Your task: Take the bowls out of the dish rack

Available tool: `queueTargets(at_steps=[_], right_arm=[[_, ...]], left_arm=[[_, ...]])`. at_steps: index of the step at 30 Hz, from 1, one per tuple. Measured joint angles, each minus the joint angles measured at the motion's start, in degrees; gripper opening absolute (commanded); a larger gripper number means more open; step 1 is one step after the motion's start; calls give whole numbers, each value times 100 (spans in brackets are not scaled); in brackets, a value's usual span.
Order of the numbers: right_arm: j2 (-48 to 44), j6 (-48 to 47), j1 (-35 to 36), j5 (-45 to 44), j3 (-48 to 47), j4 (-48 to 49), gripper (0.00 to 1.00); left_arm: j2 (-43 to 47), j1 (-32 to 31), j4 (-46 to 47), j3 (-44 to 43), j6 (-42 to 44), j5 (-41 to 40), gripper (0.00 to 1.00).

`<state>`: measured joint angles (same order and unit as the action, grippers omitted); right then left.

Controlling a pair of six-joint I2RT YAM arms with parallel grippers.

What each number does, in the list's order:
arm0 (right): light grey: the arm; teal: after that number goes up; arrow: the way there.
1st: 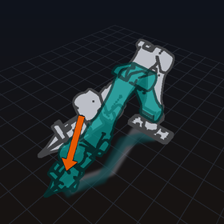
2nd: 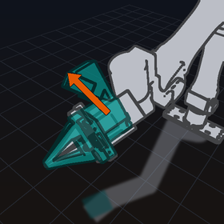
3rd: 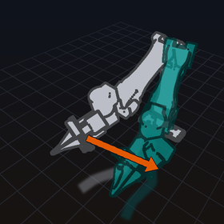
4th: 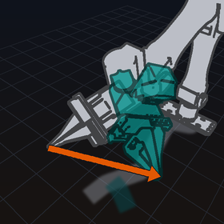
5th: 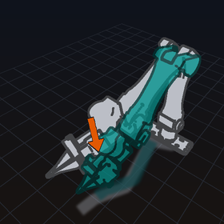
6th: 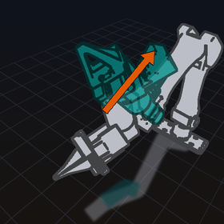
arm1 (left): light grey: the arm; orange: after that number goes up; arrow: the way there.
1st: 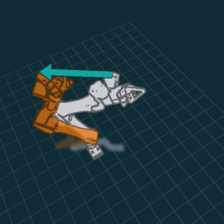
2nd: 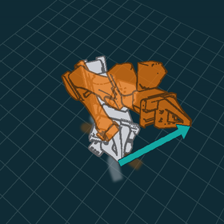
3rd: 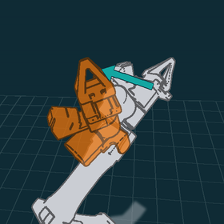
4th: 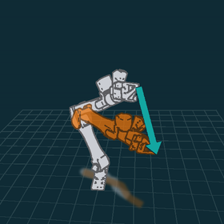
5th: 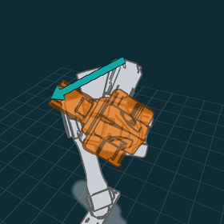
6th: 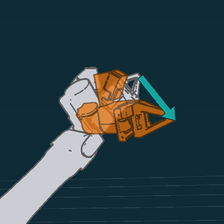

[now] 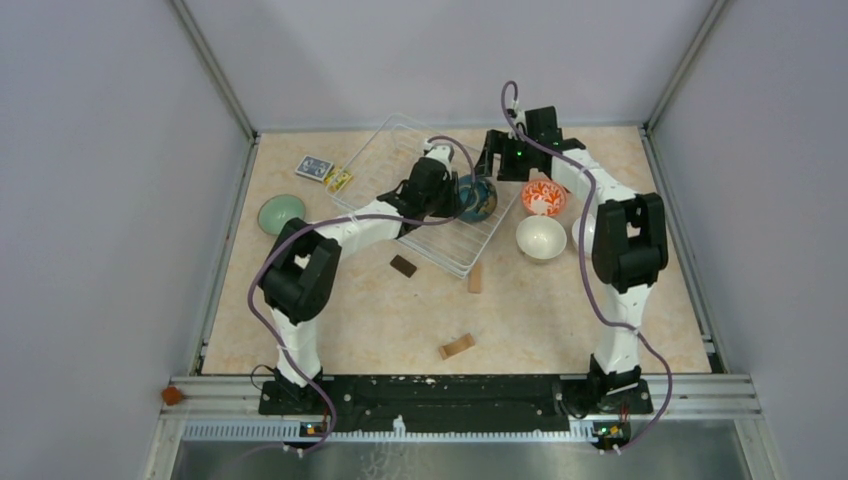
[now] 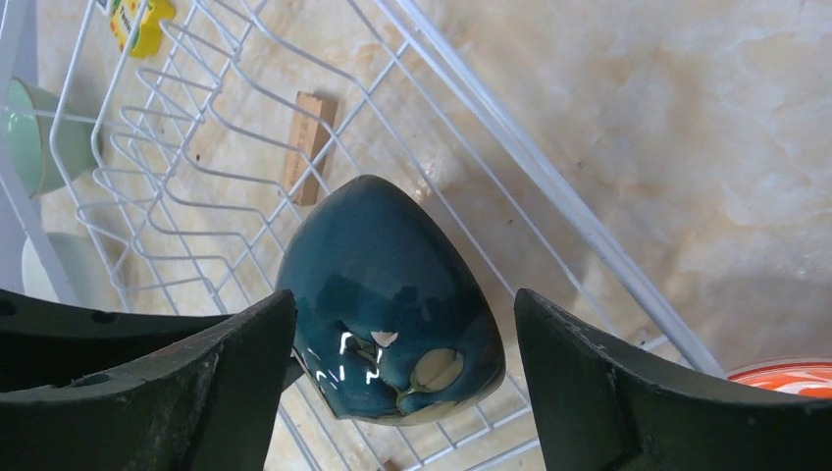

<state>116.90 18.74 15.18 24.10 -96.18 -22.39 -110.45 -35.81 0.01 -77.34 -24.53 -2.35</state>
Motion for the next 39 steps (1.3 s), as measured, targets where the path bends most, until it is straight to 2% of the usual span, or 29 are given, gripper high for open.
queueTargets(at_steps=[6, 10, 19, 26, 39], right_arm=[[92, 188, 2, 269, -131, -168, 84], [105, 238, 2, 442, -144, -251, 79], [177, 302, 2, 1307, -146, -214, 49], [177, 238, -2, 1784, -144, -151, 39], [188, 79, 2, 2356, -133, -170, 38]], left_arm=[[107, 0, -20, 164, 26, -2, 37], [214, 0, -83, 337, 50, -2, 36], [271, 4, -404, 516, 116, -31, 35], [219, 52, -765, 717, 223, -160, 35], [514, 55, -964, 717, 304, -157, 37]])
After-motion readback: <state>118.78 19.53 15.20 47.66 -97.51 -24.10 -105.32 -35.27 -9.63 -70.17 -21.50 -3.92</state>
